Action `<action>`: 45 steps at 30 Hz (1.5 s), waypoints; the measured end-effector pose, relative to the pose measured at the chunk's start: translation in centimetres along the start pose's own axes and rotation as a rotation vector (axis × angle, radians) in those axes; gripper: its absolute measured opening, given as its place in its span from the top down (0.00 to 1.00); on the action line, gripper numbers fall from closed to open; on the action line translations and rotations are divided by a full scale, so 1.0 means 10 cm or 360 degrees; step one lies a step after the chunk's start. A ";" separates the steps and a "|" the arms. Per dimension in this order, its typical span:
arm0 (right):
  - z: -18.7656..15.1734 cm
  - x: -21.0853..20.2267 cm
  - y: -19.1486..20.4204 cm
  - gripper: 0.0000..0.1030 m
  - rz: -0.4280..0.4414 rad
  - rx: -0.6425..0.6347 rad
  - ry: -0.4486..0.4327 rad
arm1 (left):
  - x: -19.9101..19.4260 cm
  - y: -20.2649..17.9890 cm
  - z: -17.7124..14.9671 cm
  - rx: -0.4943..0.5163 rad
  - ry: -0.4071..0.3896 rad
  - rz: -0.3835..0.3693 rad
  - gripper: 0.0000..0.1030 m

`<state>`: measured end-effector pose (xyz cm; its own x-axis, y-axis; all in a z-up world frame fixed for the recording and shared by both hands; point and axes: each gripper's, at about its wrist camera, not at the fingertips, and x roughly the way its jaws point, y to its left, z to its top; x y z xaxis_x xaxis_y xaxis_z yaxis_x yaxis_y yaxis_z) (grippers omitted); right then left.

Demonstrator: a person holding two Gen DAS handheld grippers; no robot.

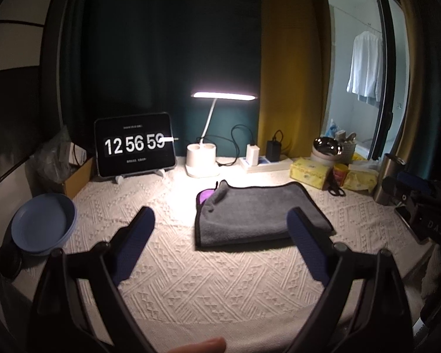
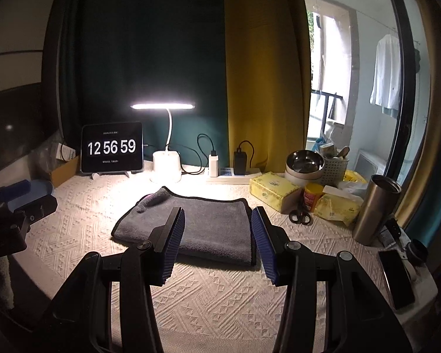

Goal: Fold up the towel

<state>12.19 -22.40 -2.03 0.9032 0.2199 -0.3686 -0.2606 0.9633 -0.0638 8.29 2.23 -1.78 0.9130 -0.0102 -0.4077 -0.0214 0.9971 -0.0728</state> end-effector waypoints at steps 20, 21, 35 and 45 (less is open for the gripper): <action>-0.39 -0.70 0.19 0.41 -0.0034 -0.0068 -0.0149 | -0.68 0.02 -0.35 0.0005 -0.0293 -0.0076 0.05; -0.40 -0.71 0.19 0.41 -0.0032 -0.0063 -0.0151 | -0.69 0.01 -0.35 0.0007 -0.0300 -0.0078 0.05; -0.38 -0.64 0.09 0.41 -0.0028 -0.0054 -0.0141 | -0.64 -0.09 -0.29 0.0011 -0.0311 -0.0053 0.05; -0.31 -0.58 0.06 0.41 -0.0006 -0.0050 -0.0150 | -0.60 -0.11 -0.23 0.0014 -0.0325 -0.0035 0.05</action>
<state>5.76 -23.58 -2.85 0.9319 0.2313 -0.2793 -0.2664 0.9592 -0.0945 1.89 1.00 -1.31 0.9768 -0.0174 -0.2132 0.0022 0.9975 -0.0710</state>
